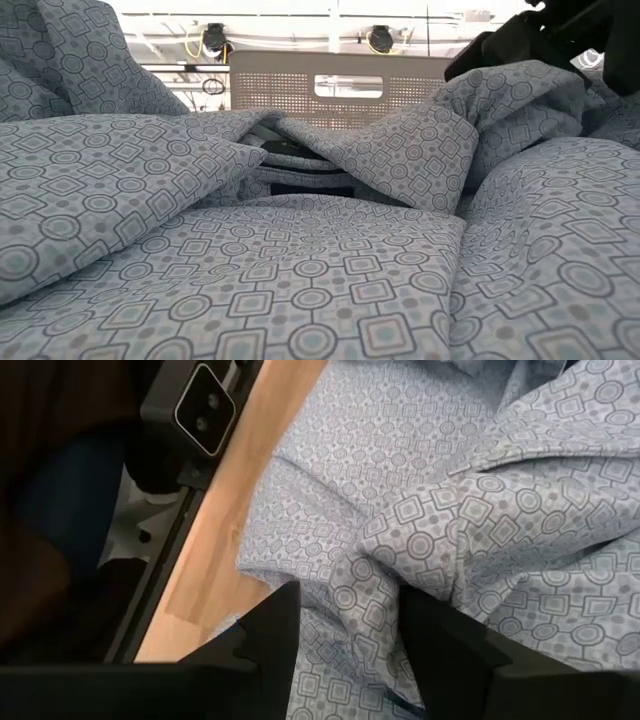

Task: Sort clothes
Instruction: Put the light blue shirt into the white bin

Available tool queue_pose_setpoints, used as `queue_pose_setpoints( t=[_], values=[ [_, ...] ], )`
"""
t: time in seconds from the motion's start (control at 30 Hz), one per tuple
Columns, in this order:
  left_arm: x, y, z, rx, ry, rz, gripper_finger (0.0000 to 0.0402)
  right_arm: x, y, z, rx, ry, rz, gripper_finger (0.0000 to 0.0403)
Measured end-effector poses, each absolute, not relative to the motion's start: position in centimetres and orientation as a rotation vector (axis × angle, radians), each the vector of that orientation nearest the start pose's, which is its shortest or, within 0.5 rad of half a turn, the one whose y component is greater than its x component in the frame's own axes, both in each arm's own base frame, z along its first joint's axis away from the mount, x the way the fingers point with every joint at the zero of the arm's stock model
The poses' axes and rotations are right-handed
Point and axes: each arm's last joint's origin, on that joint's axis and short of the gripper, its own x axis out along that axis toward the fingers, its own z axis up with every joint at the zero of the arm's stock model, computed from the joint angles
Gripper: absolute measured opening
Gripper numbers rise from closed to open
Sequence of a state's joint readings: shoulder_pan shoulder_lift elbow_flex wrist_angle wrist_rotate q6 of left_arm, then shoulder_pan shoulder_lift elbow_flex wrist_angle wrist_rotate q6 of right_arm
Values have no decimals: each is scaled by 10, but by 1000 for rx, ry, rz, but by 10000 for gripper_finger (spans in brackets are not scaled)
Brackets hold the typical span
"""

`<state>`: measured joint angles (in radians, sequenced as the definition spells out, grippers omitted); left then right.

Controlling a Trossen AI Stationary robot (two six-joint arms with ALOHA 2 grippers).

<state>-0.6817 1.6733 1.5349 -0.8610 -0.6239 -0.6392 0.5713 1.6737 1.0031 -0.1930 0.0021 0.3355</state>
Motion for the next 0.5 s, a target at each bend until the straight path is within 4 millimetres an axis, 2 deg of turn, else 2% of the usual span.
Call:
queue_pose_setpoints(
  t=[0.5],
  values=[
    [281, -205, 315, -5, 757, 201, 146, 282, 189, 187, 45, 913, 406, 160]
  ],
)
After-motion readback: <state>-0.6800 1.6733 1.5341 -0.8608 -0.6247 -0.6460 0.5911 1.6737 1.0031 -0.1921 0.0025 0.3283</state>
